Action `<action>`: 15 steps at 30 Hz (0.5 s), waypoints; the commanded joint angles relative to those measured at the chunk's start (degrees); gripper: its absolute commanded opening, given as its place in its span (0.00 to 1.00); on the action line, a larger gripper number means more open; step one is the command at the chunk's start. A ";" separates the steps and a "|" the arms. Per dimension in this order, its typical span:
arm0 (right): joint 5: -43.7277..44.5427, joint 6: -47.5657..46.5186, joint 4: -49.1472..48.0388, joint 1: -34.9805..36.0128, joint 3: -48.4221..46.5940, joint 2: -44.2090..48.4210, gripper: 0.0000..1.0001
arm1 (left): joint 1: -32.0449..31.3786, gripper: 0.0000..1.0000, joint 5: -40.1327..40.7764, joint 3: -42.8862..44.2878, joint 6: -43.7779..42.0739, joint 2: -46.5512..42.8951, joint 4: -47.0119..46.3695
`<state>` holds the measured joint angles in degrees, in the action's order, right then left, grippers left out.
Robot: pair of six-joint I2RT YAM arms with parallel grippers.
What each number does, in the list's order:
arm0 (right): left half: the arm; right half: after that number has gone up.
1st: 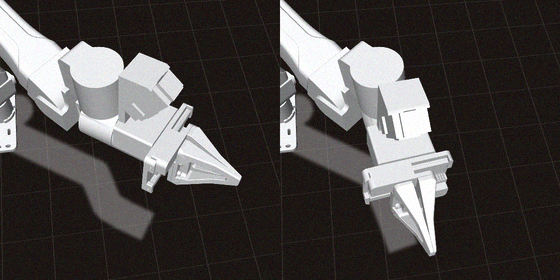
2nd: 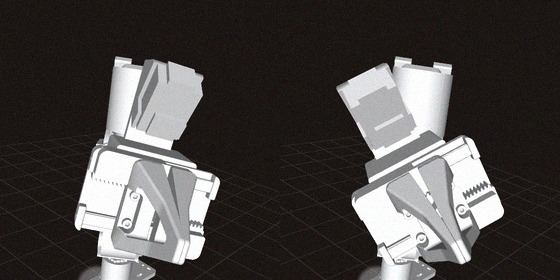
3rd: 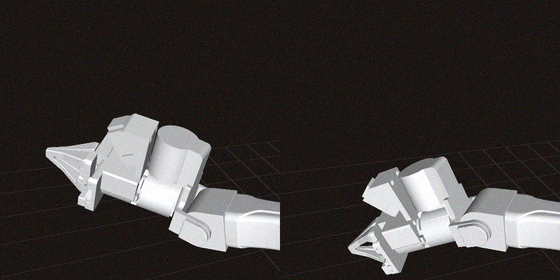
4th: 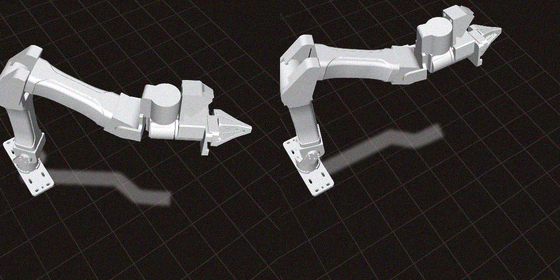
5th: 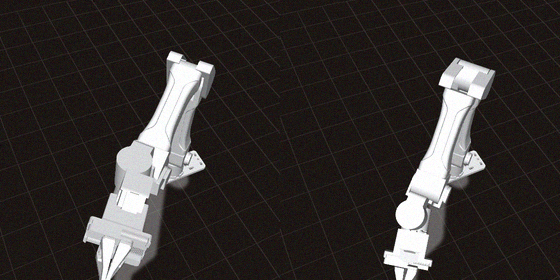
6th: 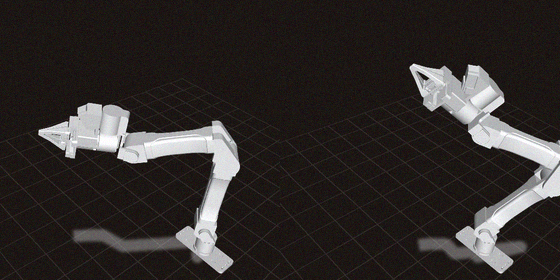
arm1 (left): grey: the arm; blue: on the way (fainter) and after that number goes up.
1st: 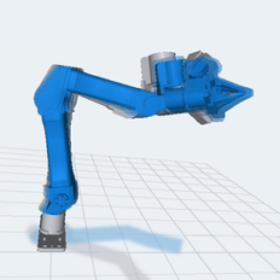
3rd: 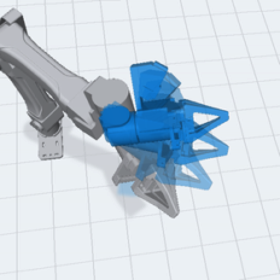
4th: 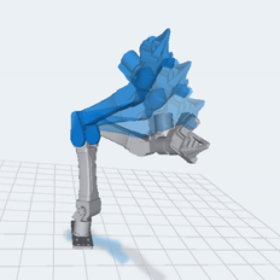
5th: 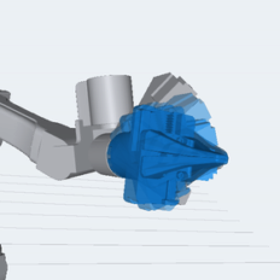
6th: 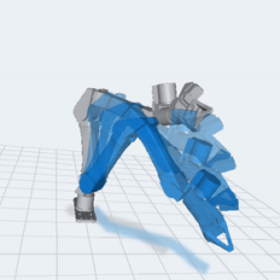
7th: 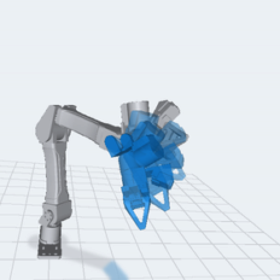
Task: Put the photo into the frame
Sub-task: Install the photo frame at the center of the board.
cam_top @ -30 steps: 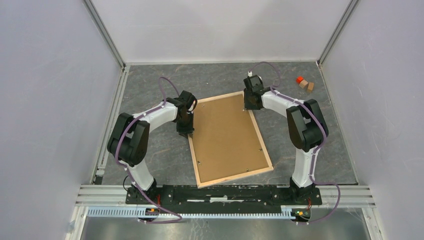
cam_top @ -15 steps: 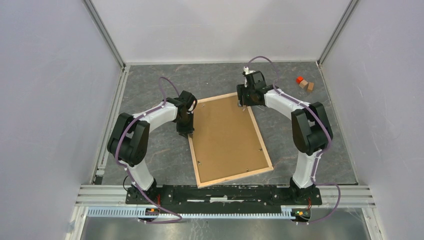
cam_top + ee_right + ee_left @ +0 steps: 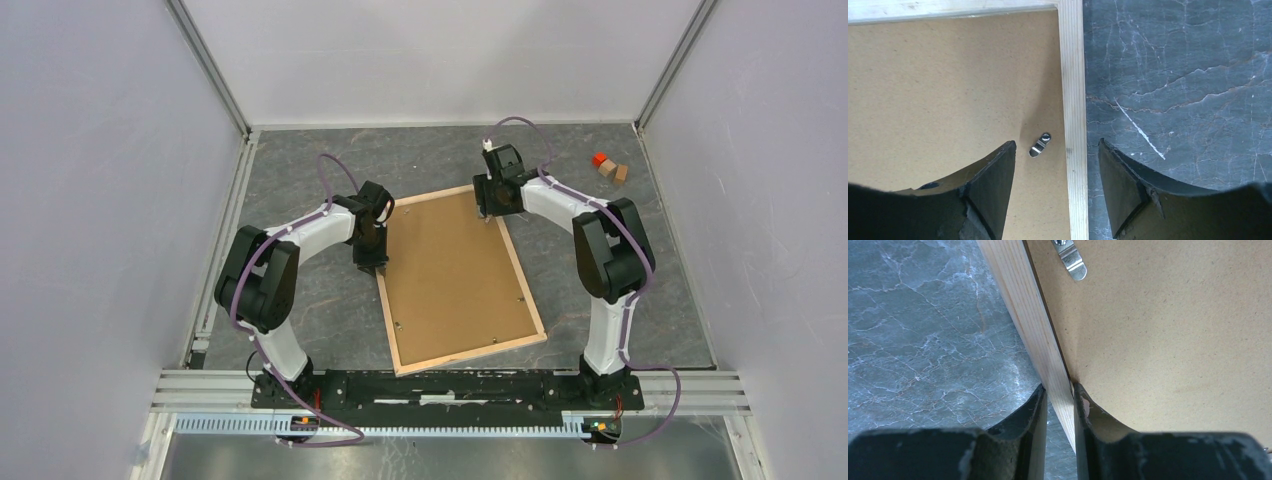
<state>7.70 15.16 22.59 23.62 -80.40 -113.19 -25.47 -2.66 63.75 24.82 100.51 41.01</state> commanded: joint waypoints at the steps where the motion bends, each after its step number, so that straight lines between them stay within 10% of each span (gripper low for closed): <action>1: 2.06 -1.14 0.66 0.37 -0.05 -1.13 0.66 | -0.72 0.09 -2.89 0.77 -1.99 0.83 -1.73; 15: 1.04 -3.38 0.05 0.47 1.74 -1.50 0.57 | -0.72 0.08 -2.95 0.94 -2.05 0.92 -1.74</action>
<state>8.45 13.65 22.26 23.81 -78.91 -114.17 -25.47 -2.66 63.75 24.80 100.51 41.04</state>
